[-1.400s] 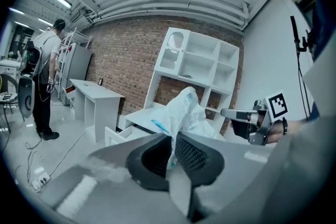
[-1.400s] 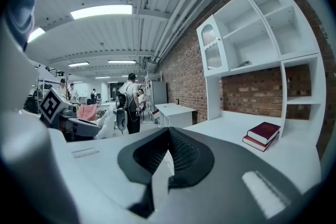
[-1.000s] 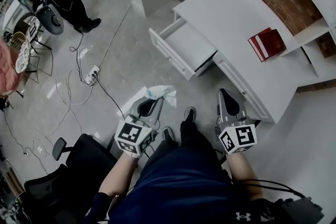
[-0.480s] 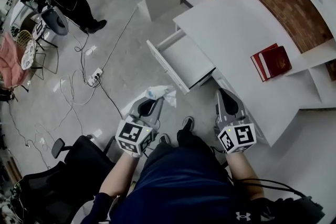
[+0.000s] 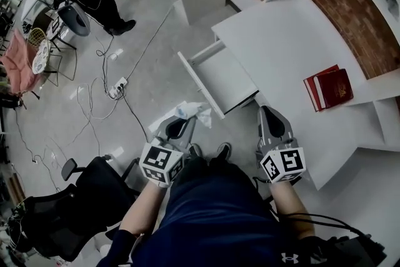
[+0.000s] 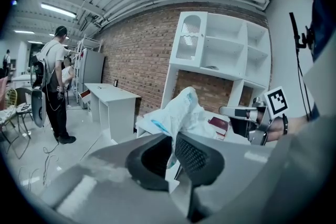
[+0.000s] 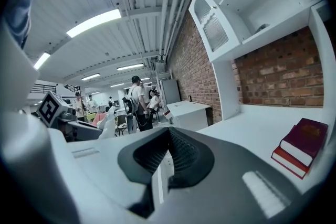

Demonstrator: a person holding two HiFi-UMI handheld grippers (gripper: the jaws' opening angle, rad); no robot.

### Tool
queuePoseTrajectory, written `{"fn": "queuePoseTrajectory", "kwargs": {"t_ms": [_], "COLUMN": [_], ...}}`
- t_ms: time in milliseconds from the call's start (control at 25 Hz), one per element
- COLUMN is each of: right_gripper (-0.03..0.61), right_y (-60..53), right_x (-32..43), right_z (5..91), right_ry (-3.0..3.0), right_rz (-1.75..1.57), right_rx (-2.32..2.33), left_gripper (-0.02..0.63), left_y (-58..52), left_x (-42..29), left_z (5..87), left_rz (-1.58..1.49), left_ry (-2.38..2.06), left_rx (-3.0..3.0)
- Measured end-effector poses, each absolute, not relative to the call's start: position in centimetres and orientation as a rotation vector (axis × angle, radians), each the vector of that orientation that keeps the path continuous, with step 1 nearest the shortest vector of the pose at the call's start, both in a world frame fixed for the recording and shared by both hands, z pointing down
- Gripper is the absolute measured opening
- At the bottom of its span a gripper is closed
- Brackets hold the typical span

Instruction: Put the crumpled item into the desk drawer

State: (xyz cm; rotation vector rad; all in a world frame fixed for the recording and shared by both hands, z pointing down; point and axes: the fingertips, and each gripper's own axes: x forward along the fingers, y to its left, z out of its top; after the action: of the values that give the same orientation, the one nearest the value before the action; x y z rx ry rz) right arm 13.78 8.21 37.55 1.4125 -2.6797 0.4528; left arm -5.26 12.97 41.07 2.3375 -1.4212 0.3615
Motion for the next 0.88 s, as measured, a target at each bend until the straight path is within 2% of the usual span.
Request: {"fn": "queuePoseTrajectory", "kwargs": {"t_ms": [880], "right_gripper": [0.002], "right_y": [-1.7], "right_x": [9.1], "right_z": [39.8], "right_ry": [-2.518], "right_rz": [0.497], "right_rx": [1.529], "left_gripper": [0.021], "left_y": [-0.2], "left_x": [-11.8], "left_z": [44.9], "left_rz": [0.429], "left_ry": [-1.276], "left_rx": [2.367]}}
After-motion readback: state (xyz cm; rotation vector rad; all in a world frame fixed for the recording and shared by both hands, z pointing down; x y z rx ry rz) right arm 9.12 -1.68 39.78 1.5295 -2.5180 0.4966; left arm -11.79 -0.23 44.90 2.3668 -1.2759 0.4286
